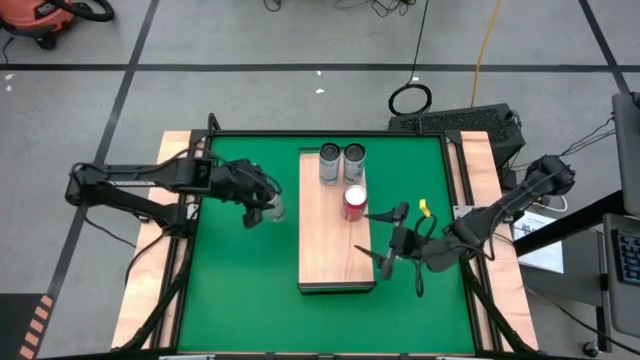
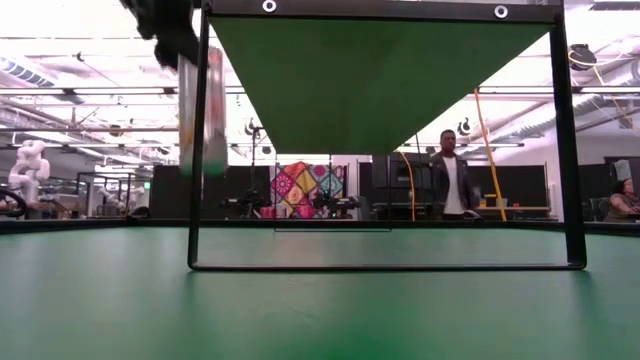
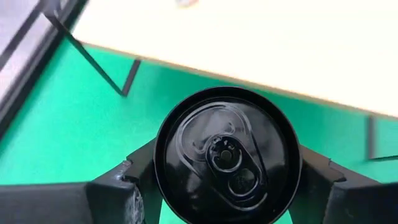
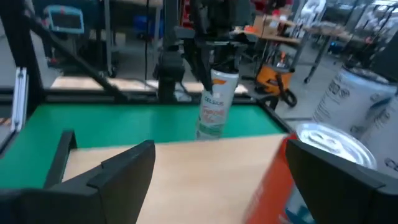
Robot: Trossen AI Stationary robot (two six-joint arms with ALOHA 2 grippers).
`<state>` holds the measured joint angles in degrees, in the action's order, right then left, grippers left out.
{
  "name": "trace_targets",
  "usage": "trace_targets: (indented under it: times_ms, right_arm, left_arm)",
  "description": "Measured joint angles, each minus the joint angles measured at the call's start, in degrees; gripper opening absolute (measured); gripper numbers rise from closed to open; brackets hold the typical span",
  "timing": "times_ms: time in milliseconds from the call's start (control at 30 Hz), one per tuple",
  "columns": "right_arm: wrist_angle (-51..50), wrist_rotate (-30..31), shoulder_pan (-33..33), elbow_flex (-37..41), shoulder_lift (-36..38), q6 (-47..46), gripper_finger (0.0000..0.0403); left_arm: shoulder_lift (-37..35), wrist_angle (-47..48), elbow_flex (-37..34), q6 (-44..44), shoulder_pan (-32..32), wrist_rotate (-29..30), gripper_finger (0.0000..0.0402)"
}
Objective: Place canned beverage on shelf
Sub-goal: Put the white-yellow soda can on the shelf
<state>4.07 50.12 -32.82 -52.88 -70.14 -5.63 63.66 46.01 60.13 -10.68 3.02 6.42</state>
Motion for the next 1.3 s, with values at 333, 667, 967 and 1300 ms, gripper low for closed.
trace_targets:
  times_ms: [333, 667, 967, 1300]
  right_arm:
    - [25.3, 5.3, 0.9, -0.1, -9.4, 13.0, 0.035]
    - [28.6, 4.3, 3.8, -9.1, -17.0, 19.4, 0.035]
    - [13.4, 2.5, 5.5, -20.0, -19.8, 15.5, 0.035]
    - [6.3, -0.9, 8.2, -22.0, -19.8, 10.7, 0.0348]
  left_arm:
    - [0.0, 4.7, 13.9, -9.9, -8.2, 7.9, 0.0235]
    - [1.6, -3.7, 17.8, -14.4, -15.1, 13.8, 0.0235]
    - [7.6, -13.1, 17.8, -15.9, -20.8, 18.1, 0.0235]
    - [12.5, -22.2, 17.7, -16.0, -23.2, 21.1, 0.0235]
